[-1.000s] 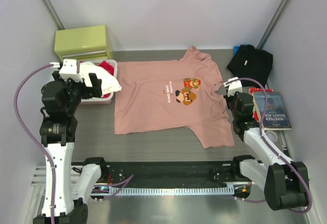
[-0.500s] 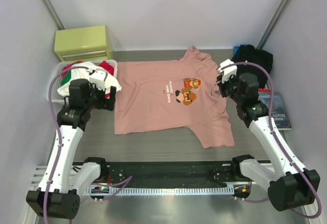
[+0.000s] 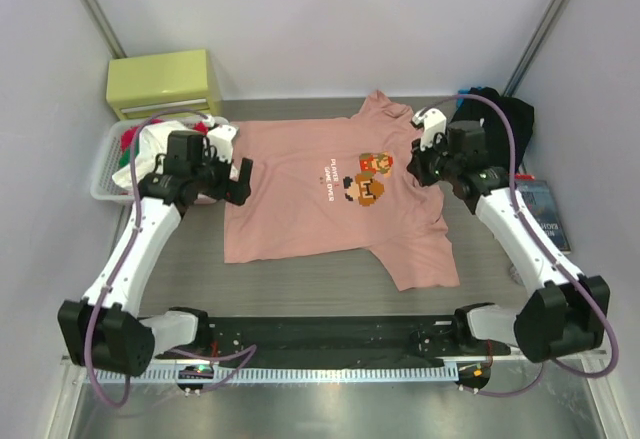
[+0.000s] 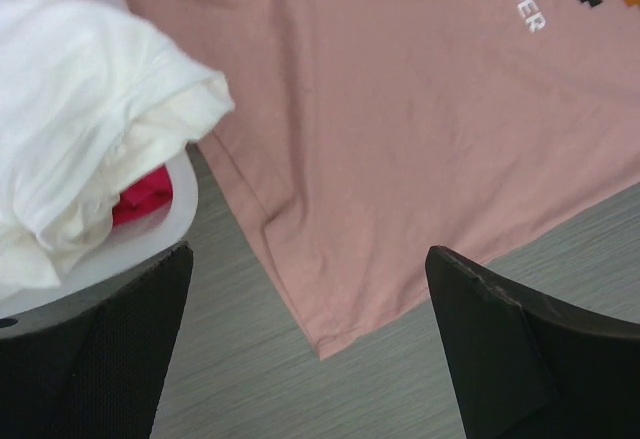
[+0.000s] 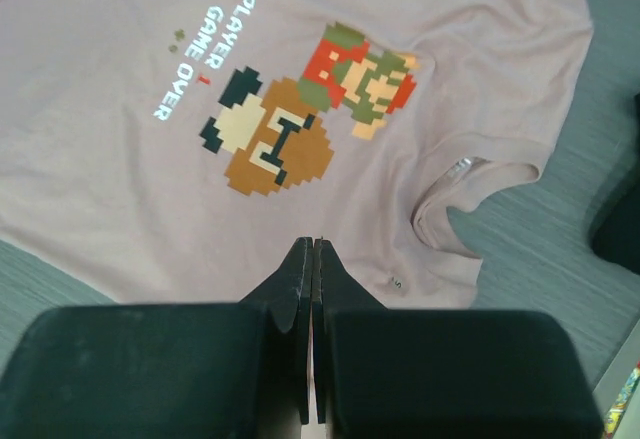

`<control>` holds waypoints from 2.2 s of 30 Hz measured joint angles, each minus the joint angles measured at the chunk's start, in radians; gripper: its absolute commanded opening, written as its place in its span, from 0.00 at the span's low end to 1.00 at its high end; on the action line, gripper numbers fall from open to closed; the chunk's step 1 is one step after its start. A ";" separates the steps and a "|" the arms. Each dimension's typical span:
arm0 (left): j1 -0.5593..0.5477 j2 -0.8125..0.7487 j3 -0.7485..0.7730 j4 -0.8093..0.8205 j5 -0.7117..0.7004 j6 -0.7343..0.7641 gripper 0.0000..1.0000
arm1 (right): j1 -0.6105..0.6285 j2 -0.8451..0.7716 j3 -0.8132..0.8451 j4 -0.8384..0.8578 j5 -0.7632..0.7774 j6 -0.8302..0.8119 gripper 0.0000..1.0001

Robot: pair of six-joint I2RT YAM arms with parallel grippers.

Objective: Fold and stack the t-shirts
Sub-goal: Flatten out the tshirt

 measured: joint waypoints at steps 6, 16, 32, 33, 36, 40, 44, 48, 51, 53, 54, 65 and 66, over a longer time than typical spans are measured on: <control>-0.017 0.240 0.196 0.017 0.026 -0.037 1.00 | 0.000 0.270 0.198 -0.056 0.043 0.017 0.01; -0.022 0.551 0.382 0.036 0.007 -0.131 1.00 | 0.000 0.717 0.634 -0.101 0.090 0.104 0.01; -0.069 0.714 0.377 0.230 -0.202 -0.227 1.00 | -0.033 0.957 0.635 -0.068 0.240 0.170 0.01; -0.075 0.742 0.398 0.220 -0.192 -0.224 1.00 | -0.035 0.972 0.635 -0.071 0.240 0.170 0.01; -0.098 0.806 0.440 0.216 -0.173 -0.208 1.00 | -0.043 0.985 0.640 -0.066 0.242 0.173 0.01; -0.143 0.834 0.441 0.207 -0.167 -0.201 1.00 | -0.051 0.985 0.639 -0.065 0.243 0.173 0.01; -0.168 0.842 0.441 0.206 -0.169 -0.200 0.95 | -0.057 0.981 0.616 -0.035 0.242 0.173 0.01; -0.159 0.827 0.410 0.243 -0.178 -0.200 0.20 | -0.058 0.954 0.560 0.022 0.241 0.173 0.01; -0.154 0.813 0.385 0.252 -0.190 -0.200 0.00 | -0.058 0.945 0.542 0.039 0.240 0.173 0.01; -0.153 0.812 0.385 0.257 -0.203 -0.195 0.00 | -0.058 0.942 0.536 0.045 0.238 0.173 0.01; -0.153 0.812 0.385 0.258 -0.208 -0.188 0.00 | -0.058 0.940 0.532 0.050 0.236 0.173 0.01; -0.138 0.821 0.379 0.262 -0.200 -0.180 0.00 | -0.058 0.863 0.462 0.039 0.238 0.154 0.01; -0.132 0.839 0.402 0.257 -0.194 -0.182 0.00 | -0.058 0.858 0.462 0.035 0.241 0.148 0.01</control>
